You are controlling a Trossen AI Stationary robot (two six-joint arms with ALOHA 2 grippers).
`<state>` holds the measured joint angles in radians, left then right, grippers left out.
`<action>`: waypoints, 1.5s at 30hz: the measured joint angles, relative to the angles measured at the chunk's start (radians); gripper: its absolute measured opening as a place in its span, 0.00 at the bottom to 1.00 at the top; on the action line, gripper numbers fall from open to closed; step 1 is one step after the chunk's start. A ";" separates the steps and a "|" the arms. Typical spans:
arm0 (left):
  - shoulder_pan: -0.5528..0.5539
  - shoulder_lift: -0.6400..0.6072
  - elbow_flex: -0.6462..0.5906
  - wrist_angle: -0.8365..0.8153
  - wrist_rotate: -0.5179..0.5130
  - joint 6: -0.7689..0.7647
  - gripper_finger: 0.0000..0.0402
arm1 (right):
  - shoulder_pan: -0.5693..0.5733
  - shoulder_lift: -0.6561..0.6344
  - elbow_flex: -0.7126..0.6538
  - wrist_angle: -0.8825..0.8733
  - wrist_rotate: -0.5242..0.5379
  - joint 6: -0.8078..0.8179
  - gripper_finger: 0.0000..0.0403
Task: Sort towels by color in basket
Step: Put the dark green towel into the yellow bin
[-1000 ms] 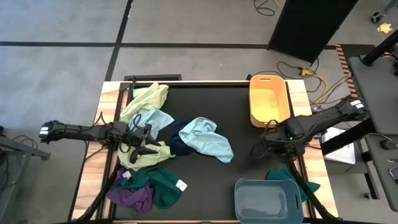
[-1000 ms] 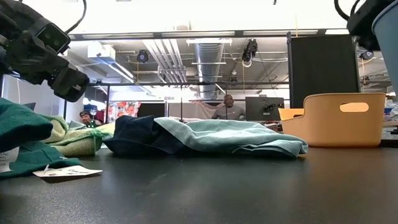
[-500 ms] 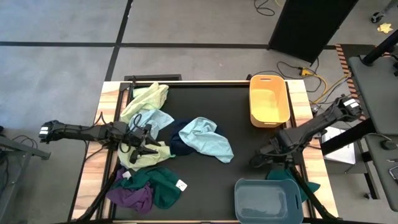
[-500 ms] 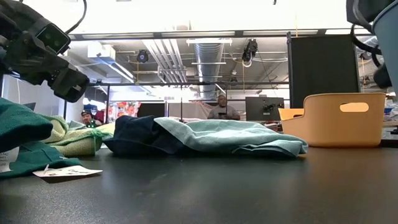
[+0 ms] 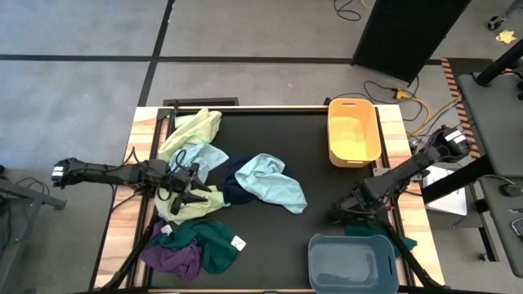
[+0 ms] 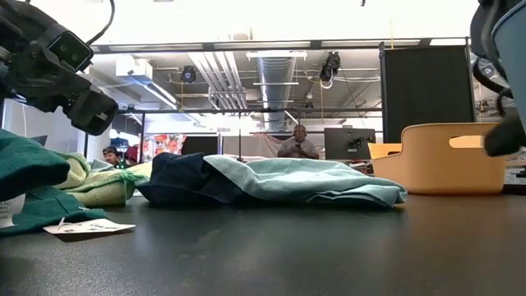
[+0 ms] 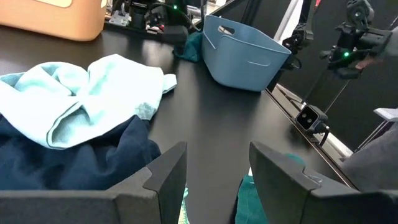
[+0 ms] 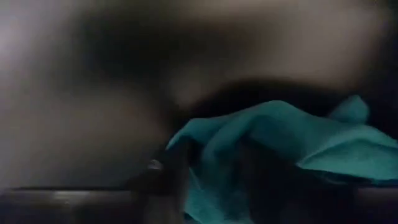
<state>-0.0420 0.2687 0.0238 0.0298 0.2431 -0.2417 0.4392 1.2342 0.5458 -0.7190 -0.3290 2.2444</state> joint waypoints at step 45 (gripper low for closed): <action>0.000 0.005 0.000 -0.001 0.000 0.000 0.40 | -0.819 -0.335 0.507 -0.444 0.985 -1.611 0.02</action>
<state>-0.0422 0.2737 0.0238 0.0292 0.2430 -0.2417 -0.3799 0.8989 1.0529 -1.1633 0.6565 0.6336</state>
